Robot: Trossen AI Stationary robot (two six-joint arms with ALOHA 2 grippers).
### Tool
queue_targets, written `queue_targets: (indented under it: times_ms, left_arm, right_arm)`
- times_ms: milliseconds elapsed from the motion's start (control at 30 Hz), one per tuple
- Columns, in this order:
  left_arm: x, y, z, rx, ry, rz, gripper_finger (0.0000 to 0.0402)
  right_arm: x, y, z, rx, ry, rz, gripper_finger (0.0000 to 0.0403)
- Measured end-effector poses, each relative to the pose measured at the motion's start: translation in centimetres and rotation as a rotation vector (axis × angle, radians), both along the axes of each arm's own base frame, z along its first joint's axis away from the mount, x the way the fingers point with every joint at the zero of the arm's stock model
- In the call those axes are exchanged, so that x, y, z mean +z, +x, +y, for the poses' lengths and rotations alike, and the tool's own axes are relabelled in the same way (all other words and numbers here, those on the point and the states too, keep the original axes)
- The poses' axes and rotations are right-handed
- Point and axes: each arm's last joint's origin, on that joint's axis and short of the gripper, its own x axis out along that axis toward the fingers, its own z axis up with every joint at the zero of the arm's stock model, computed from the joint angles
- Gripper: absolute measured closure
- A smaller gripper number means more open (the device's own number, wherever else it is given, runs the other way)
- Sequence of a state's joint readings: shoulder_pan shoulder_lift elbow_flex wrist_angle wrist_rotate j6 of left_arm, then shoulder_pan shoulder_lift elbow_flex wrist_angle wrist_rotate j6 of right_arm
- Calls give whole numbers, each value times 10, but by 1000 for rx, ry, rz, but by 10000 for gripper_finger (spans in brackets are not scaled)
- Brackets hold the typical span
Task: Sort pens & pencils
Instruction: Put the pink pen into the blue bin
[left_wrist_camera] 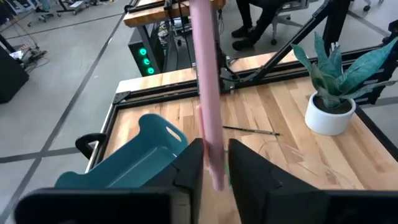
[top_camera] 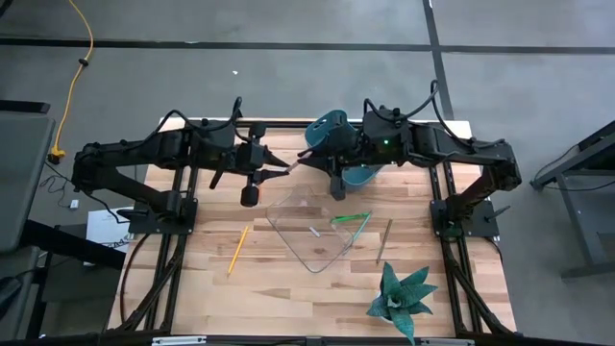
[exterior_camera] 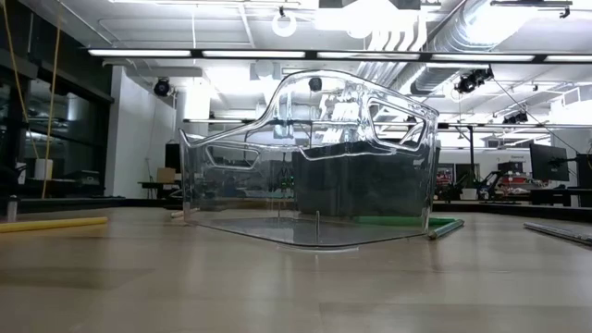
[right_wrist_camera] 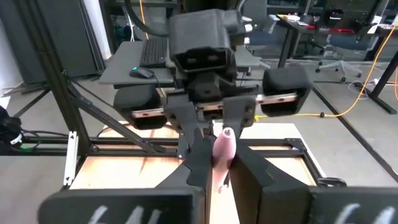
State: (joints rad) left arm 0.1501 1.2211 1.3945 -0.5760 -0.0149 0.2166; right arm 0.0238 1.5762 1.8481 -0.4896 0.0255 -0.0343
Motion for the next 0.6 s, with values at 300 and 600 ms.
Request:
queue_targets:
  times_ms: [300,600]
  left_arm:
    - [-1,-1,1,44,14,17,256]
    - [-15,-9,3,115,48,184,223]
  right_arm:
    - [0,0,-1,-19,-4,6,375]
    - [-6,-2,-16,-99,-2,70,375]
